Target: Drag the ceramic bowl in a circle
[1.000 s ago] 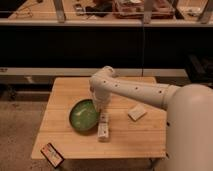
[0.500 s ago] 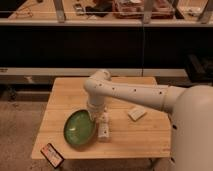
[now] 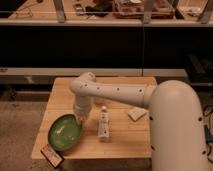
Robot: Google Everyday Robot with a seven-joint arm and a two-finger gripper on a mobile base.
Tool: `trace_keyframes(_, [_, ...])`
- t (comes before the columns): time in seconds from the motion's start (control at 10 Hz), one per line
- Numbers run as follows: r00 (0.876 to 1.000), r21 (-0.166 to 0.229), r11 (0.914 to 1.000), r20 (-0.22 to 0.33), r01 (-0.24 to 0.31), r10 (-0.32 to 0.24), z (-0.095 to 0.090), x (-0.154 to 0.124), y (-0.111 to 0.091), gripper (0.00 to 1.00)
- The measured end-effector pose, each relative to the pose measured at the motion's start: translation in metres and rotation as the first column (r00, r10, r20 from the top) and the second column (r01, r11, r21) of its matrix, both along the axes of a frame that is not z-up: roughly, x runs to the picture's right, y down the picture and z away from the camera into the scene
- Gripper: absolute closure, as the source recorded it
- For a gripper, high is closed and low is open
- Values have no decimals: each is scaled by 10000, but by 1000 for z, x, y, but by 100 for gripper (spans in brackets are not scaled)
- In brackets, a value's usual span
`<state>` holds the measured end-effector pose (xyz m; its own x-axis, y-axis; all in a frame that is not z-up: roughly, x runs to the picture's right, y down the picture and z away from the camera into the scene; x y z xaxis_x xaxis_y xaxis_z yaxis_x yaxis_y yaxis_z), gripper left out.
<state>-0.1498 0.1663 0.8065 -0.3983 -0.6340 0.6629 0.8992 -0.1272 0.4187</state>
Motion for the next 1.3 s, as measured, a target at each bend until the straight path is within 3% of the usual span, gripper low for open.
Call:
trace_keyframes(0.2, [9995, 34, 9995, 47, -308, 308, 18, -25, -13, 100])
trace_keyframes(0.4, [9973, 279, 9971, 196, -708, 703, 32, -46, -39, 100])
trace_keyframes(0.6, [9957, 479, 9946, 54, -925, 924, 48, -49, -60, 100])
trace_keyframes(0.8, [9932, 573, 9929, -466, -1041, 1068, 64, -30, -69, 100])
trace_keyframes(1.0, [9820, 675, 9908, -1404, -1176, 1262, 79, 12, -77, 100])
trace_keyframes(1.3, [9630, 959, 9877, -2286, -1236, 1427, 81, 66, -90, 100])
